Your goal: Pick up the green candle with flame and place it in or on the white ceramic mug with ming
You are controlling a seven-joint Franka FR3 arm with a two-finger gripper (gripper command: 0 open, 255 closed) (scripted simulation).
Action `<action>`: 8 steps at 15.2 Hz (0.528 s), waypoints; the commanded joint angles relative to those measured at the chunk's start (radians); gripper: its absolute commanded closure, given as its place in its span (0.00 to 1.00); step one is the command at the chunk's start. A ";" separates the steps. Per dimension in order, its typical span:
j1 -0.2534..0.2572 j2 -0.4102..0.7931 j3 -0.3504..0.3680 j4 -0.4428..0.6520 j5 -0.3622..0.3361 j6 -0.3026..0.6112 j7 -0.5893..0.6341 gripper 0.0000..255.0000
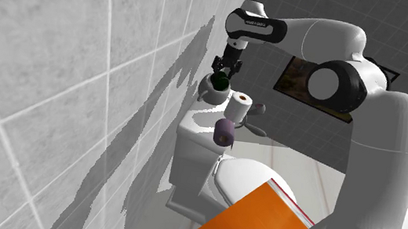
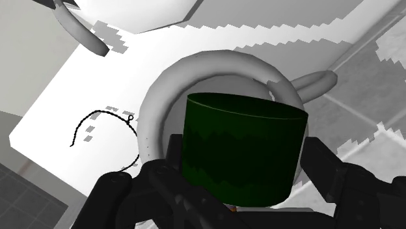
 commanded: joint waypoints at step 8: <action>0.000 0.003 0.000 -0.001 0.000 -0.001 -0.001 0.00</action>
